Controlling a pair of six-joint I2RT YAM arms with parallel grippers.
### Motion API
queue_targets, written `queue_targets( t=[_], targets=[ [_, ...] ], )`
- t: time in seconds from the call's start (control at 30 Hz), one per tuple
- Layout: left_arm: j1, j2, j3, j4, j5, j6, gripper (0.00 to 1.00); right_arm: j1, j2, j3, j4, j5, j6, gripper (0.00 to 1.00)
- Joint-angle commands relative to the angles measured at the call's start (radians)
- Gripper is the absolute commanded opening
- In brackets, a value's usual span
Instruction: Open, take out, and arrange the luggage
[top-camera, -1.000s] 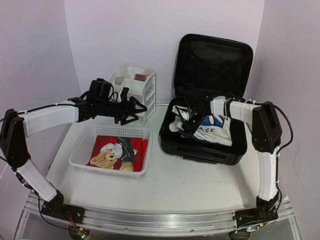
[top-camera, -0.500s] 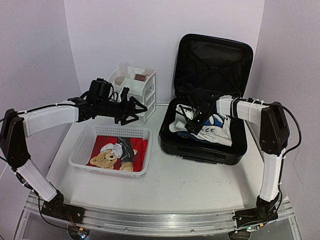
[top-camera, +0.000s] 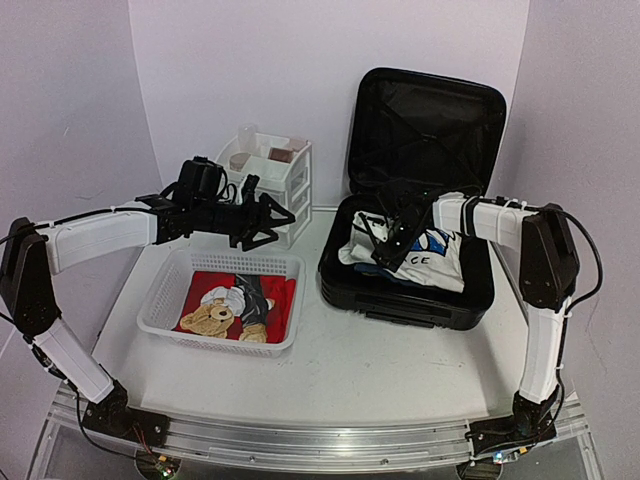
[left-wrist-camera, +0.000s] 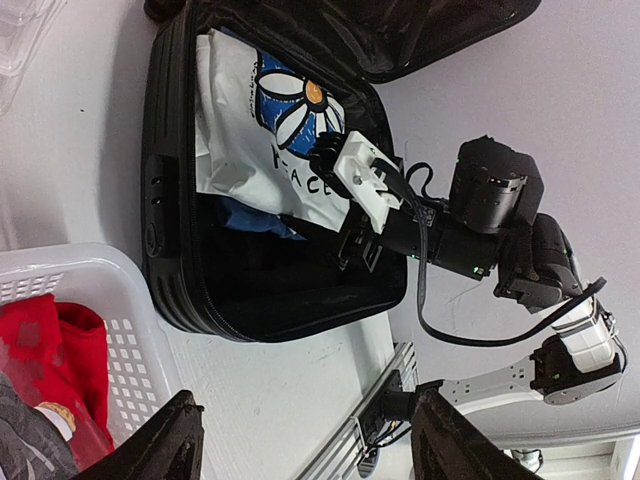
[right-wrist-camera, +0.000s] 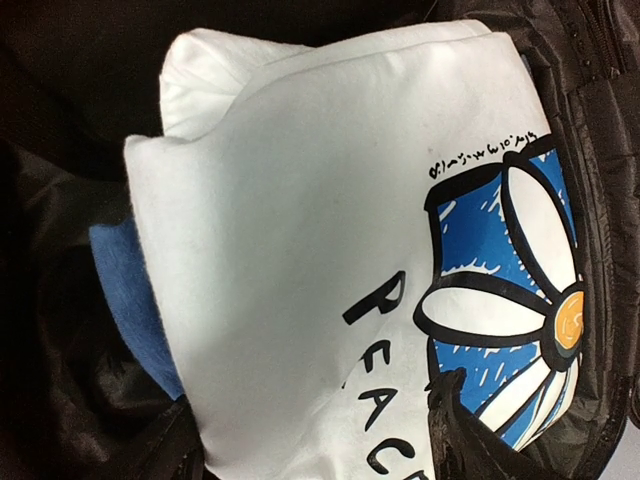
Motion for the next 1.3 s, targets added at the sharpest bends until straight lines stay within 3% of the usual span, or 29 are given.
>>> queue_targets(
  t=[0.0,0.3,0.47,0.57,0.73,0.9,1.13,1.27],
  targets=[
    [-0.002,-0.024,0.011,0.045,0.014,0.015,0.72,-0.004,0.006,0.01,0.023,0.015,-0.017,0.75],
    [-0.002,-0.012,0.022,0.045,0.021,0.012,0.72,-0.003,0.03,0.031,0.036,0.071,-0.042,0.74],
    [-0.002,-0.006,0.027,0.045,0.022,0.011,0.72,-0.004,0.037,0.049,0.035,0.071,-0.034,0.67],
    [-0.002,-0.004,0.029,0.045,0.026,0.01,0.72,-0.003,0.022,0.038,0.025,-0.041,-0.014,0.73],
    [-0.002,-0.005,0.027,0.046,0.02,0.01,0.72,-0.004,0.009,0.0,0.023,-0.034,0.009,0.77],
    [-0.002,0.004,0.034,0.045,0.031,0.008,0.72,-0.004,0.038,0.008,0.041,0.088,-0.006,0.75],
    [-0.002,-0.01,0.026,0.045,0.025,0.006,0.72,-0.004,0.024,0.011,0.072,0.079,0.004,0.65],
    [-0.002,-0.013,0.022,0.045,0.022,0.005,0.72,-0.003,0.035,0.005,0.072,0.05,0.008,0.71]
  ],
)
